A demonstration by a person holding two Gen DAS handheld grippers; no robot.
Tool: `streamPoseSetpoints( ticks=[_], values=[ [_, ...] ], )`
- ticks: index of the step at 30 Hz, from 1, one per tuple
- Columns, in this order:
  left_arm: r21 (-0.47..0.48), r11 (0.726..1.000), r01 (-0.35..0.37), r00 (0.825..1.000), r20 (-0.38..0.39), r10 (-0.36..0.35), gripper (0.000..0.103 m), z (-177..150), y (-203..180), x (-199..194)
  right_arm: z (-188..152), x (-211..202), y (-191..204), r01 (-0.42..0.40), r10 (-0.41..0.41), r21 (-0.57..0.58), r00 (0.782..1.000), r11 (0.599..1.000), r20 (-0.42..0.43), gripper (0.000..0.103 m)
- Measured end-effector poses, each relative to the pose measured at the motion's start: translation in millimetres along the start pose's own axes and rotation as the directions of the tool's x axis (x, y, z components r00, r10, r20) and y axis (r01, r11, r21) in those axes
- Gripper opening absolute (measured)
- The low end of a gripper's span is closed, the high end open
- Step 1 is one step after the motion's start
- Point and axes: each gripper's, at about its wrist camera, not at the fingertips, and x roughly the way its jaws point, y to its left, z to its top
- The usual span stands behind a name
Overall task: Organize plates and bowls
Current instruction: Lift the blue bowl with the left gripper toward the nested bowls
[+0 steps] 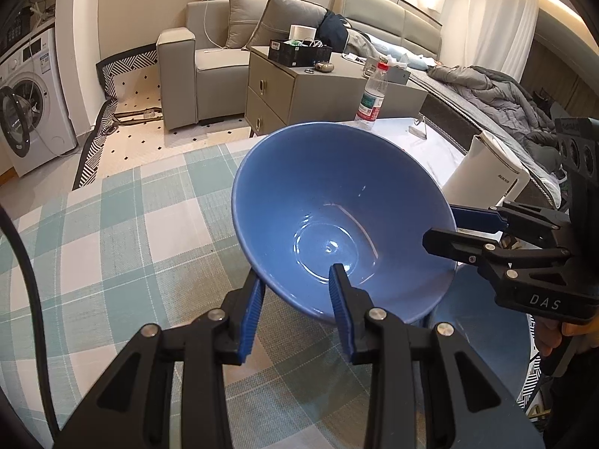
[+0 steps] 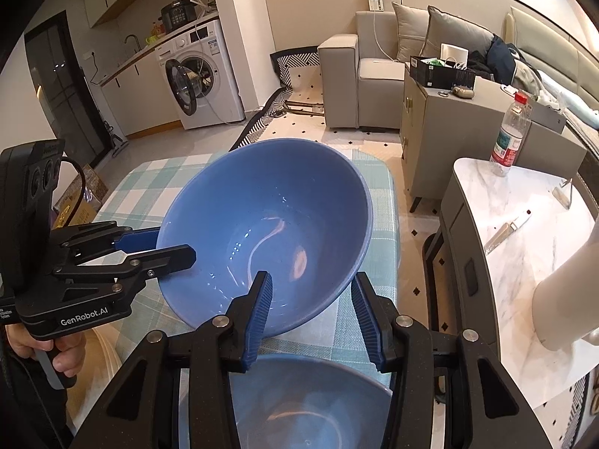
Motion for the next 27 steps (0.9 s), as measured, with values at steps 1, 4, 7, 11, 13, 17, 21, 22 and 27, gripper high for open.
streamPoseSetpoints(
  ticks=[1, 4, 7, 11, 13, 17, 21, 22, 27],
  values=[
    [0.000, 1.000, 0.002, 1.000, 0.006, -0.002, 0.034, 0.5, -1.0, -2.8, 0.0, -3.2, 0.5, 0.000, 0.000, 0.001, 1.000, 1.000, 0.006, 0.046],
    [0.006, 1.000, 0.004, 1.000, 0.019, -0.004, 0.034, 1.2, -3.1, -9.9, 0.0, -11.4, 2.4, 0.004, -0.004, -0.002, 1.000, 1.000, 0.021, 0.046],
    [0.011, 1.000, 0.007, 0.999, 0.034, -0.007, 0.034, 2.4, -6.0, -16.8, -1.3, -21.0, 4.7, 0.006, -0.006, -0.003, 0.999, 1.000, 0.035, 0.046],
    [0.017, 1.000, 0.014, 0.999, 0.048, -0.014, 0.034, 2.2, -9.2, -25.0, -3.3, -34.1, 8.5, 0.012, -0.012, -0.006, 0.998, 1.000, 0.054, 0.046],
    [0.021, 1.000, 0.017, 0.998, 0.056, -0.018, 0.034, 2.5, -11.4, -29.2, -4.2, -40.9, 10.0, 0.012, -0.012, -0.003, 0.998, 1.000, 0.064, 0.046],
    [0.029, 0.999, 0.020, 0.997, 0.070, -0.022, 0.034, 2.6, -16.0, -37.7, -7.2, -54.4, 14.0, 0.019, -0.019, -0.005, 0.996, 1.000, 0.085, 0.046],
    [0.034, 0.999, 0.029, 0.996, 0.084, -0.031, 0.034, 2.1, -19.8, -46.2, -9.8, -66.0, 17.0, 0.022, -0.022, -0.005, 0.995, 1.000, 0.101, 0.046],
    [0.035, 0.999, 0.030, 0.996, 0.087, -0.033, 0.034, 2.0, -20.8, -48.1, -10.9, -69.1, 18.1, 0.025, -0.024, -0.006, 0.994, 1.000, 0.105, 0.046],
    [0.043, 0.998, 0.042, 0.994, 0.100, -0.046, 0.034, 0.9, -26.2, -57.3, -13.6, -84.6, 21.0, 0.035, -0.033, -0.008, 0.992, 0.999, 0.124, 0.046]
  ],
)
